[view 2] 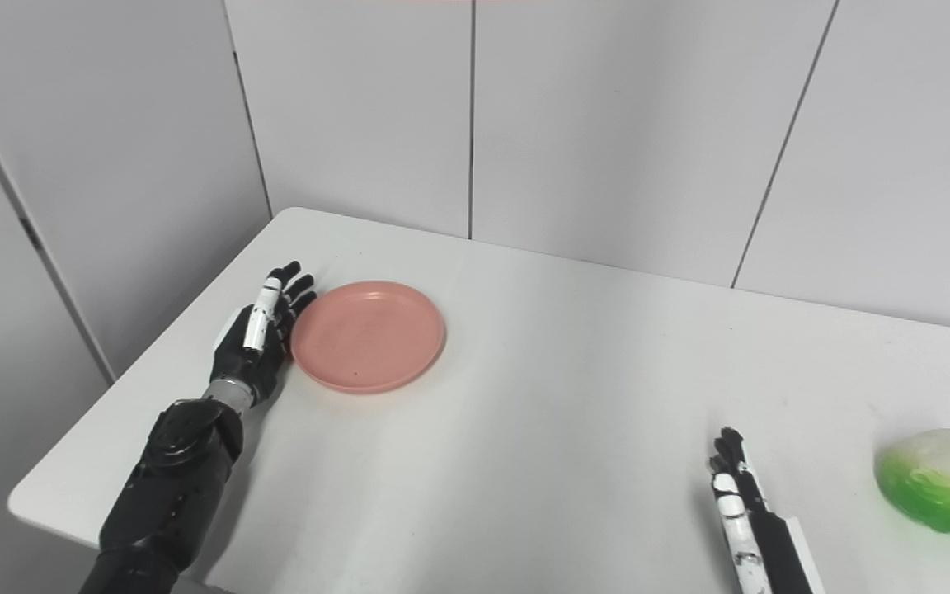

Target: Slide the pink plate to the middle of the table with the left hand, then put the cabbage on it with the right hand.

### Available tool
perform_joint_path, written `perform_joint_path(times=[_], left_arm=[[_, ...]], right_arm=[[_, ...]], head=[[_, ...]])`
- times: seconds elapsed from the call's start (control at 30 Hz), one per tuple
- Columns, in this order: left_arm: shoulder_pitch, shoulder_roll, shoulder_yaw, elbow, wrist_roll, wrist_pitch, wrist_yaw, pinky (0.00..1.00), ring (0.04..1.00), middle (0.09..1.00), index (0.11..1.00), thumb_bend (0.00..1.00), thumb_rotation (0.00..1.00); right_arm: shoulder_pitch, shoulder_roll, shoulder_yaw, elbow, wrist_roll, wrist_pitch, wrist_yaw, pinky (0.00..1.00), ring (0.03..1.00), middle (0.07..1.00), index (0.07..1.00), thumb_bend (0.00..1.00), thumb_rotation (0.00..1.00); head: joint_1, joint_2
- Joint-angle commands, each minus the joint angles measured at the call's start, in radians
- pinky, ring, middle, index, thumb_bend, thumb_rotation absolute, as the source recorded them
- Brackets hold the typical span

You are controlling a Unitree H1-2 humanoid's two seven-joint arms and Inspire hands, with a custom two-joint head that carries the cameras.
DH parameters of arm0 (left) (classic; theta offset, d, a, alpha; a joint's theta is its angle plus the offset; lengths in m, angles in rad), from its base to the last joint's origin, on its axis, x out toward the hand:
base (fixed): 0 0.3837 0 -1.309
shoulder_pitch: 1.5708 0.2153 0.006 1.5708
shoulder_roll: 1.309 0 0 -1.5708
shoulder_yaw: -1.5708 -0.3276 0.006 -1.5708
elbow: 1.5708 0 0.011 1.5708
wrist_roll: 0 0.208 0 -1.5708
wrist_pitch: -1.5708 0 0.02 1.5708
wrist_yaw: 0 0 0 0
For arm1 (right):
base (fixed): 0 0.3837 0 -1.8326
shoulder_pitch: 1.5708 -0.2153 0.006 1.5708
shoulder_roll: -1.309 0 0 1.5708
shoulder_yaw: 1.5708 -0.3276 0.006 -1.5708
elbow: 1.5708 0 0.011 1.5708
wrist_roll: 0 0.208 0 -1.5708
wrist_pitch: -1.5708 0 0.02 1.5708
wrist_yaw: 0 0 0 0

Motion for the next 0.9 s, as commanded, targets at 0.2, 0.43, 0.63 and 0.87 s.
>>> perform_joint_path(times=[0.2, 0.43, 0.63, 0.87], left_arm=[[-0.017, -0.100, -0.097, -0.029, -0.006, 0.119, -0.067, 0.97, 0.961, 0.953, 0.944, 0.38, 1.00], [-0.025, -0.153, -0.139, -0.065, -0.003, 0.147, -0.048, 1.00, 0.993, 0.982, 0.974, 0.35, 1.00], [-0.030, -0.197, -0.149, -0.071, 0.002, 0.141, -0.047, 1.00, 1.000, 1.000, 0.996, 0.33, 1.00], [-0.035, -0.249, -0.146, -0.069, -0.016, 0.143, -0.045, 1.00, 0.994, 0.991, 0.988, 0.33, 1.00]], right_arm=[[-0.012, 0.020, 0.011, -0.001, 0.000, -0.012, -0.003, 1.00, 1.000, 1.000, 1.000, 0.21, 1.00], [-0.011, 0.023, 0.019, -0.001, -0.007, -0.018, -0.005, 1.00, 1.000, 1.000, 1.000, 0.21, 1.00], [-0.013, 0.033, 0.025, 0.012, -0.009, -0.036, -0.012, 1.00, 1.000, 1.000, 1.000, 0.20, 1.00], [-0.014, 0.039, 0.035, 0.003, -0.021, -0.018, -0.018, 1.00, 0.998, 1.000, 1.000, 0.21, 1.00]], head=[[-0.027, 0.008], [-0.063, 0.017], [-0.101, 0.026], [-0.140, 0.032]])
